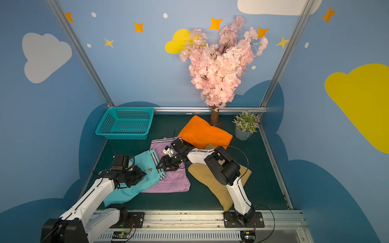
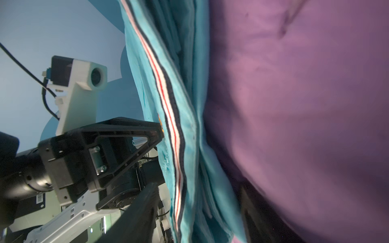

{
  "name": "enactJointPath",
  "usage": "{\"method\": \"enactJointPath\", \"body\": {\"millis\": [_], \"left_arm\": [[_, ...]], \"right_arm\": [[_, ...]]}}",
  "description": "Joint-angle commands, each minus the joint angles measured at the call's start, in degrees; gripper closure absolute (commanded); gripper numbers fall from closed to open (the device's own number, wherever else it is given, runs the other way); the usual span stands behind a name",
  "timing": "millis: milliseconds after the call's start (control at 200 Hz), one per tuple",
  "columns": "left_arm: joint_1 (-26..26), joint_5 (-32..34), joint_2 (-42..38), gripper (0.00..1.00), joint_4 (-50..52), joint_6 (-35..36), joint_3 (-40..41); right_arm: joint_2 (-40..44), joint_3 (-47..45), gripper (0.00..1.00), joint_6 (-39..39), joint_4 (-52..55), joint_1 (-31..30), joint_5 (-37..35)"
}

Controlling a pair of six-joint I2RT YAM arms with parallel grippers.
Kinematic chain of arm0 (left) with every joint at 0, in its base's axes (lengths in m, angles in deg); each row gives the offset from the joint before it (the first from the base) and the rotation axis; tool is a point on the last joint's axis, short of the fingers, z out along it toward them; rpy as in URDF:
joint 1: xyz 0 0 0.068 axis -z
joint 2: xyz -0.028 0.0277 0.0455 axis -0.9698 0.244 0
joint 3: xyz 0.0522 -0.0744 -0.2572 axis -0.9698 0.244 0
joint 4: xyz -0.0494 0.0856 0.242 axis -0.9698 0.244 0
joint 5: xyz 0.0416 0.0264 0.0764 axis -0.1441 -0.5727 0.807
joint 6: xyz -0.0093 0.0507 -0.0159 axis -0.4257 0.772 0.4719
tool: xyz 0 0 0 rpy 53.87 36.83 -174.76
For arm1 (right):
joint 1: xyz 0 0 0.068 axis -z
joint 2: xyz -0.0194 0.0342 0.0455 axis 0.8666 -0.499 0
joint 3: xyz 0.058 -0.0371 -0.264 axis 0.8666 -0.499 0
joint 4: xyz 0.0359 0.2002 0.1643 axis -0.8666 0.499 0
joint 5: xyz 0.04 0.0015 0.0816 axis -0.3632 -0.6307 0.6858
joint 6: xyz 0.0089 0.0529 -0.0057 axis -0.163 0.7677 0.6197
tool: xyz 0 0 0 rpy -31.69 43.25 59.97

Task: Put the folded long pants in the basket
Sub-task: Pick up the long pant at the center of the board.

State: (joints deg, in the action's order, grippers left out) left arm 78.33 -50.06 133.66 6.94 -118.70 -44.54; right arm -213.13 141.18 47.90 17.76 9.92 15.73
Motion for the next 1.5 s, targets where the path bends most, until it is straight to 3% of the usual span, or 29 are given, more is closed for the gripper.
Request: {"method": "enactJointPath", "body": {"millis": [0,195,310,466,626,711,1136,1302,1492], "left_arm": [[-0.42,0.35,0.22,0.67,2.06,0.96,0.82],[-0.62,0.23,-0.07,0.66,2.62,1.23,0.20],[-0.65,0.18,-0.89,0.65,2.77,1.19,0.26],[-0.79,0.23,-2.07,0.65,2.79,1.03,0.37],[-0.79,0.19,-3.67,0.63,3.35,0.77,0.21],[-0.83,0.19,-4.81,0.62,4.03,0.60,-0.19],[-1.72,-1.71,-5.33,0.60,5.12,1.85,-3.68],[-2.66,-2.55,0.23,0.57,6.25,6.49,-12.21],[-3.99,-2.19,13.15,0.54,8.66,14.23,-28.12]], "right_arm": [[-1.33,2.20,0.40,2.23,-4.62,-0.69,3.36],[-3.99,3.18,0.46,6.01,-9.56,-0.94,5.29],[-5.39,4.40,0.47,5.65,-9.28,-1.35,5.75],[-6.61,5.96,0.56,4.92,-8.30,-1.88,6.00],[-6.45,6.57,0.81,4.69,-8.48,-2.12,5.65],[-5.67,7.27,1.00,3.14,-6.88,-2.14,5.37],[1.02,7.67,1.00,-8.93,5.66,0.06,0.10],[3.12,4.39,1.00,-10.46,6.19,2.13,0.63],[4.15,-0.16,1.00,-9.98,4.21,2.47,0.56]]}}
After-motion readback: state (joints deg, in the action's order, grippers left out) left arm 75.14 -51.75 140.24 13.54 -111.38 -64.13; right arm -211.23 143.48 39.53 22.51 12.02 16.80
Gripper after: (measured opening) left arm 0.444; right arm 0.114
